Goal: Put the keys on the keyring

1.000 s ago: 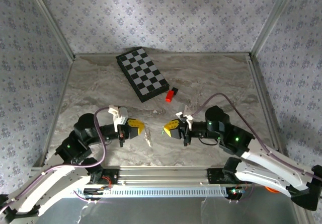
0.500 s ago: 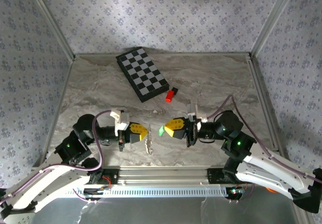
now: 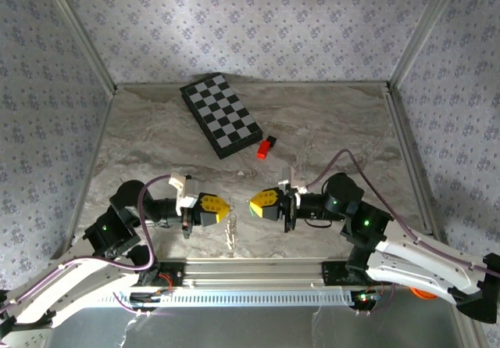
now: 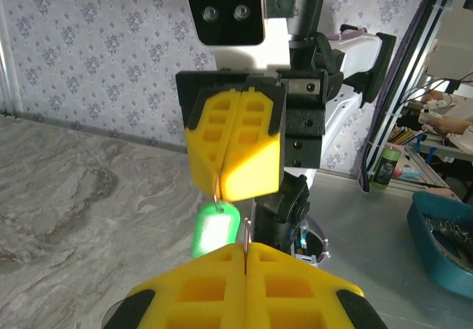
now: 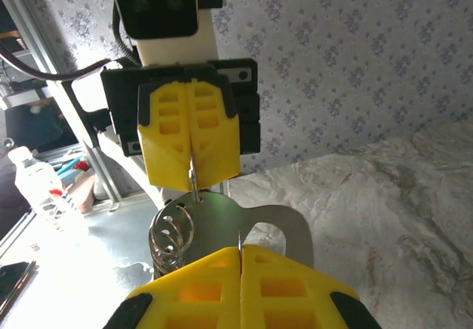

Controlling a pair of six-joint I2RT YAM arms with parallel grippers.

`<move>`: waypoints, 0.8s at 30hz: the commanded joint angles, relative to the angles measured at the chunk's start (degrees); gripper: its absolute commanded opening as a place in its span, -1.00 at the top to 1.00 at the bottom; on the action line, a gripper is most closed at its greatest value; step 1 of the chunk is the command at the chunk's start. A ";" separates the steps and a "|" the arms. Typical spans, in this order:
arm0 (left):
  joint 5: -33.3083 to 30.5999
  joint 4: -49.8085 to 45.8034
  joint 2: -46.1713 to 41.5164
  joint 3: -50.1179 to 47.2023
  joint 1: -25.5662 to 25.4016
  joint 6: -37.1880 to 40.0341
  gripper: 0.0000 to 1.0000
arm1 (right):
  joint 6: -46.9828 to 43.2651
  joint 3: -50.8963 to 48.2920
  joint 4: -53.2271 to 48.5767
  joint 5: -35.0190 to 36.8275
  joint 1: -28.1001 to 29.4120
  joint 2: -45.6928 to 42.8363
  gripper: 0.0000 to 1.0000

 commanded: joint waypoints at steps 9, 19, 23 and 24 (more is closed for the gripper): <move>-3.90 3.71 -0.87 0.97 -0.71 1.30 1.00 | -1.35 2.33 3.13 6.14 3.88 -0.91 1.00; -3.83 4.97 -0.68 0.06 -0.79 0.86 1.00 | -2.61 2.09 5.15 8.35 4.96 -0.40 1.00; -3.57 5.70 -0.25 -0.12 -0.87 0.73 1.00 | -2.83 2.43 5.36 8.50 5.23 0.15 1.00; -3.47 5.93 -0.15 -0.20 -0.88 0.68 1.00 | -2.83 2.43 5.37 8.52 5.23 0.11 1.00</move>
